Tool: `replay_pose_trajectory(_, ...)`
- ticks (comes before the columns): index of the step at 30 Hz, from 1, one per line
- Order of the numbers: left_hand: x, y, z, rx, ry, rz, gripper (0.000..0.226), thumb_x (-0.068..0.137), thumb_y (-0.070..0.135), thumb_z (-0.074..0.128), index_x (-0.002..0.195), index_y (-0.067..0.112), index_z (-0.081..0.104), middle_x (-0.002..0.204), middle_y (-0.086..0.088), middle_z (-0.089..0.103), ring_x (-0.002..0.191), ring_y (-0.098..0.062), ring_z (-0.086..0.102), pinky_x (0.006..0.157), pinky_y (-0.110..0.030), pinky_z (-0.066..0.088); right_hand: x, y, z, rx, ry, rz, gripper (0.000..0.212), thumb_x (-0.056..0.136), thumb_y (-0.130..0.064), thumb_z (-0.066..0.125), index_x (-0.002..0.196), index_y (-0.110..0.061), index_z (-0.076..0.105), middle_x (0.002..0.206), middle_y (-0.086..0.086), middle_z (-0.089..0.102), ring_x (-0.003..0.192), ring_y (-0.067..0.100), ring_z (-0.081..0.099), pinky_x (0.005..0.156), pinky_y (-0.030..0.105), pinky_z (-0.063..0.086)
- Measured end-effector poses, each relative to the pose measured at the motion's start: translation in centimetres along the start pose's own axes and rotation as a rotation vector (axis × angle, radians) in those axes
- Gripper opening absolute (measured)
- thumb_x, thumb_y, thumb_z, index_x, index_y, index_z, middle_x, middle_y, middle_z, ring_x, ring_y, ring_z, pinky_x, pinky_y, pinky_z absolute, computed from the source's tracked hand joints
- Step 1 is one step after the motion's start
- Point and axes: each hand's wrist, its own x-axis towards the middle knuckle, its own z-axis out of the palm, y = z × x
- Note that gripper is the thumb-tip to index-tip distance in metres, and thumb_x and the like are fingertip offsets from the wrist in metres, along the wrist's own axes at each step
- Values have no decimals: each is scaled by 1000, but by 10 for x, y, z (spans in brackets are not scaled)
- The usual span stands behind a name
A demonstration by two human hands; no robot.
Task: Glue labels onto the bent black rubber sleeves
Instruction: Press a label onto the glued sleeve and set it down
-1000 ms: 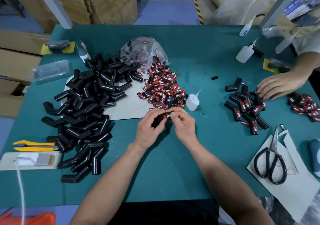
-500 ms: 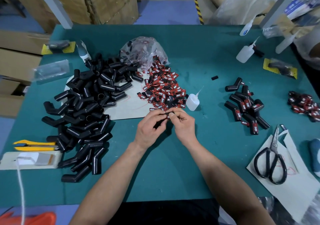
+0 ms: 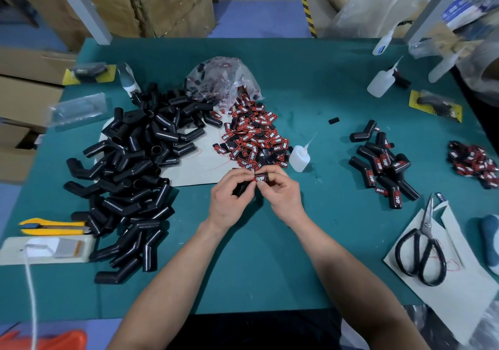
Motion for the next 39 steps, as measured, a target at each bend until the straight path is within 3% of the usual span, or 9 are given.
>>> replay_pose_trajectory(4, 2, -1, -1, -31, -3, -19, 16, 91, 15, 74, 104, 5, 77, 107, 0, 71, 102, -11, 69, 97, -25, 52, 2, 1, -3, -45, -28, -13, 24, 94, 7, 60, 86, -12, 71, 109, 5, 62, 101, 4, 61, 90, 18, 47)
replay_pose_trajectory(10, 3, 3, -4, -118, 19, -130, 15, 88, 20, 75, 103, 15, 76, 106, 1, 73, 101, -16, 71, 96, -35, 56, 1, 3, -6, -163, -79, -103, 22, 103, -12, 51, 106, -17, 72, 117, -17, 61, 101, 19, 65, 90, 36, 57)
replay_pose_trajectory(15, 3, 2, -5, -90, 6, -101, 18, 89, 20, 75, 107, 17, 76, 109, 0, 73, 105, -17, 70, 98, -38, 56, -1, 3, -6, -63, -16, -118, 18, 99, -10, 58, 99, -17, 75, 118, -5, 68, 106, 20, 67, 91, 31, 56)
replay_pose_trajectory(20, 2, 6, -7, -129, -6, -148, 28, 89, 24, 75, 116, 31, 71, 116, 18, 69, 110, -17, 69, 101, -33, 54, -3, 1, -6, 231, 37, -14, 20, 90, -13, 67, 110, -18, 65, 114, 9, 72, 90, 25, 71, 86, 37, 59)
replay_pose_trajectory(23, 2, 6, -7, -110, -20, -101, 30, 88, 21, 76, 117, 25, 71, 116, 14, 70, 109, -15, 69, 100, -32, 53, -1, -1, -4, 207, 60, 31, 24, 88, -17, 71, 108, -28, 75, 111, 5, 73, 91, 22, 70, 88, 35, 58)
replay_pose_trajectory(26, 2, 7, -6, -100, -33, -57, 30, 88, 18, 76, 117, 23, 71, 116, 8, 69, 109, -15, 68, 101, -30, 52, 0, -2, -3, 167, 81, 7, 29, 87, -7, 69, 98, -33, 78, 106, -1, 73, 96, 18, 69, 92, 35, 56)
replay_pose_trajectory(31, 3, 5, -6, -115, -51, -83, 23, 90, 20, 73, 112, 15, 73, 112, -3, 70, 108, -17, 68, 99, -33, 53, -1, -2, -2, 116, 81, -41, 29, 86, 2, 67, 97, -24, 73, 105, 4, 71, 100, 13, 67, 92, 25, 52)
replay_pose_trajectory(36, 2, 3, -7, -118, -35, -115, 16, 92, 17, 72, 107, 12, 75, 108, -7, 72, 106, -20, 69, 98, -34, 53, -1, 0, -4, 90, 68, -35, 24, 92, -5, 60, 99, -24, 73, 105, -8, 72, 102, 11, 67, 92, 24, 52)
replay_pose_trajectory(39, 2, 4, -6, -128, -25, -124, 16, 92, 19, 71, 106, 14, 75, 108, -3, 72, 105, -19, 69, 98, -31, 53, -2, 0, -3, 106, 60, -31, 23, 89, -13, 66, 98, -31, 75, 107, -3, 71, 103, 17, 67, 95, 32, 52)
